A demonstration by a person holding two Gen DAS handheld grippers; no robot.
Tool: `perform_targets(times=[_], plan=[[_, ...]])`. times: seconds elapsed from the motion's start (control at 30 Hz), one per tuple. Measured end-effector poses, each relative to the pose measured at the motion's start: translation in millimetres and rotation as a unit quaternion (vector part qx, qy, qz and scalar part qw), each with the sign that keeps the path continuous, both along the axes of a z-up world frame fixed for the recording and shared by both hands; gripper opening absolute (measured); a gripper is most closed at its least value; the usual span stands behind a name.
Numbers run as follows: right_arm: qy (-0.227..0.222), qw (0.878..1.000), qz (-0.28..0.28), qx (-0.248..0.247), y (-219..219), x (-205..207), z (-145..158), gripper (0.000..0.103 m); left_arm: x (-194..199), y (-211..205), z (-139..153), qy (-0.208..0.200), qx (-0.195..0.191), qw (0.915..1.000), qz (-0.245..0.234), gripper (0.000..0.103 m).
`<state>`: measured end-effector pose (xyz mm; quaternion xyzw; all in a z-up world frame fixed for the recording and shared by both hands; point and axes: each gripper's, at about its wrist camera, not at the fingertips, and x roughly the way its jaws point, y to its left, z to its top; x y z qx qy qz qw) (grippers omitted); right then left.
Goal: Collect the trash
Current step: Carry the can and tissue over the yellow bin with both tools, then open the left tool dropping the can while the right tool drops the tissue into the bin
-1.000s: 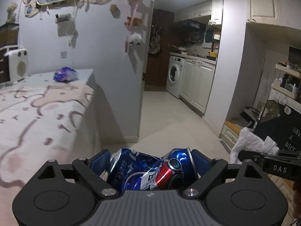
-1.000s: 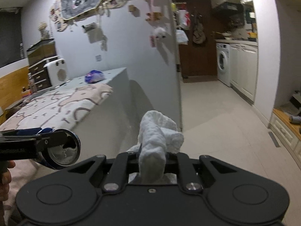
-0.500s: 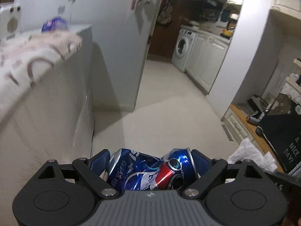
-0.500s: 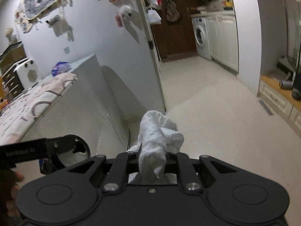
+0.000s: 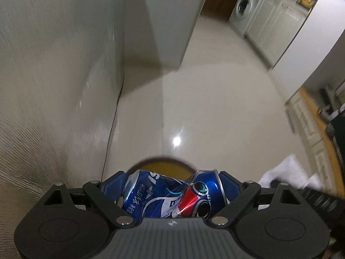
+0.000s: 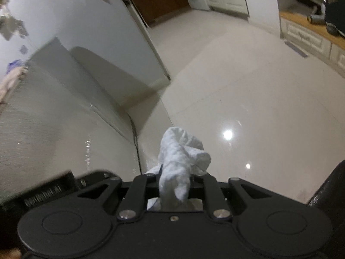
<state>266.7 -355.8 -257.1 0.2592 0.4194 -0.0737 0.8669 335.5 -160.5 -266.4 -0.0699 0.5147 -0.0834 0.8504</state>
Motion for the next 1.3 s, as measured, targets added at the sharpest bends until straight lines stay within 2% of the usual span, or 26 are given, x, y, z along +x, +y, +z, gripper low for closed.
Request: perform_targets(times=[0.13, 0.3, 0.43, 0.53, 0.7, 0.83, 1.0, 1.3], plan=[[0.013, 1.0, -0.011, 0.019, -1.7, 19.2, -19.9, 0.014, 18.9, -5.2, -38.7, 0.051, 0.025, 0.9977, -0.039, 0.091], [0.021, 0.999, 0.014, 0.022, 4.7, 42.8, -34.3, 0.014, 26.5, -21.7, -68.8, 0.06, 0.055, 0.9905, -0.11, 0.091], [0.042, 0.998, 0.037, 0.021, 5.7, 62.3, -46.2, 0.014, 31.9, -32.0, -97.6, 0.076, 0.052, 0.9853, -0.144, 0.091], [0.059, 0.997, 0.044, 0.031, 2.0, 70.8, -57.2, 0.014, 32.9, -35.4, -120.0, 0.106, 0.035, 0.9817, -0.154, 0.091], [0.089, 0.994, 0.046, 0.045, -4.7, 85.4, -79.2, 0.014, 35.4, -37.1, -159.2, 0.161, 0.04, 0.973, -0.16, 0.091], [0.106, 0.992, 0.046, 0.056, -10.5, 93.3, -95.3, 0.014, 37.9, -29.4, -184.5, 0.194, 0.036, 0.9694, -0.147, 0.091], [0.127, 0.988, 0.056, 0.063, -6.2, 104.8, -116.5, 0.014, 38.0, -28.5, -200.6, 0.198, 0.017, 0.9691, -0.146, 0.091], [0.163, 0.981, 0.068, 0.084, 8.2, 121.1, -155.0, 0.015, 35.9, -22.4, -226.6, 0.217, 0.027, 0.9646, -0.147, 0.091]])
